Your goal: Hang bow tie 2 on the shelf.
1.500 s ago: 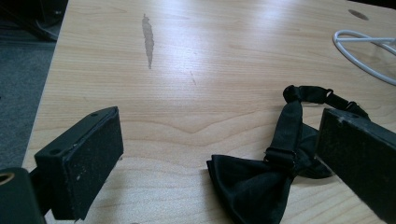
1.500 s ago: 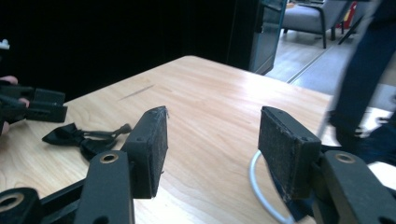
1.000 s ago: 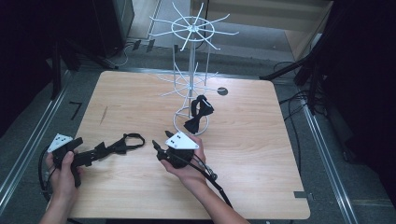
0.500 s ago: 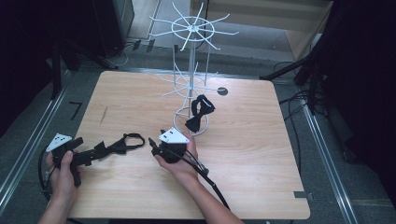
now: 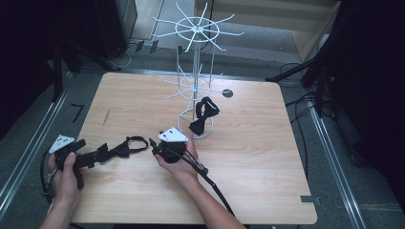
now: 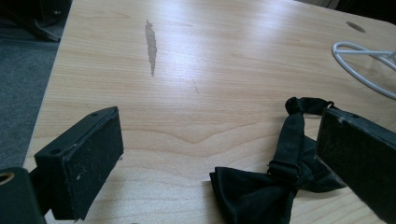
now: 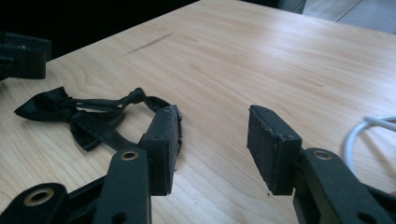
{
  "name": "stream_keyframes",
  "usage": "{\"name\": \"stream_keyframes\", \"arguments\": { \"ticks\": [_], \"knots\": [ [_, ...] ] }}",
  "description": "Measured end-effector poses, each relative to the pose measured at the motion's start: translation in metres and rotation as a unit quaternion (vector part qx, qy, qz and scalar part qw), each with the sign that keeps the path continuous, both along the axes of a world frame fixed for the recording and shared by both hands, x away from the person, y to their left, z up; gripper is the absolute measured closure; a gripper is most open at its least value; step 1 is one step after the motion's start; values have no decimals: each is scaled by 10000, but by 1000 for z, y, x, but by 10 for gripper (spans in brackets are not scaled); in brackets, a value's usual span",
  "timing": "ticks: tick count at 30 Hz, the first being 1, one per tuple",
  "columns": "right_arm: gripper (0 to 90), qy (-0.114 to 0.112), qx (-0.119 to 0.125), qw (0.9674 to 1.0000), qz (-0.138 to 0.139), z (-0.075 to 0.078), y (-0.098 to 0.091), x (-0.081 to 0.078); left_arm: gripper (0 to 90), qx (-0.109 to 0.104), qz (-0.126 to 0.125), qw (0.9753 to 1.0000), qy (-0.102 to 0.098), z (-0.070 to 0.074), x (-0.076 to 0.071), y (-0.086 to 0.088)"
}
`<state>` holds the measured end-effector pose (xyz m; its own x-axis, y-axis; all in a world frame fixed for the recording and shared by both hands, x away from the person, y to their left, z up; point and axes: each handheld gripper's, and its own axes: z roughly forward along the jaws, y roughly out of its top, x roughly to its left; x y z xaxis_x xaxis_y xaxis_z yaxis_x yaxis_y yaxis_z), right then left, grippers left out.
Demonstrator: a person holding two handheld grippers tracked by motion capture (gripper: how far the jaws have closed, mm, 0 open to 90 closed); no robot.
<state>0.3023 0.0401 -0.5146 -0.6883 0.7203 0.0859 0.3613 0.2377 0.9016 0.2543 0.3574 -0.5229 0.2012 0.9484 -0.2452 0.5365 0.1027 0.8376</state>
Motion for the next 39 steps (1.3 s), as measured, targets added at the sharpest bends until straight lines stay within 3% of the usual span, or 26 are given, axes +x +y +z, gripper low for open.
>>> {"name": "stream_keyframes", "arguments": {
  "ticks": [13, 29, 39],
  "knots": [
    [562, 272, -95, 9996, 2, -12, 22, 14, 15, -57, 33, 10000, -12, 0, -2, 2],
    [612, 717, -102, 9973, 90, -20, 35, 25, 15, -37, 11, 10000, -12, 0, -1, 1],
    [700, 894, -457, 9946, 251, -22, 43, 28, 15, -63, 36, 10000, 1, -1, 0, 2]
  ]
}}
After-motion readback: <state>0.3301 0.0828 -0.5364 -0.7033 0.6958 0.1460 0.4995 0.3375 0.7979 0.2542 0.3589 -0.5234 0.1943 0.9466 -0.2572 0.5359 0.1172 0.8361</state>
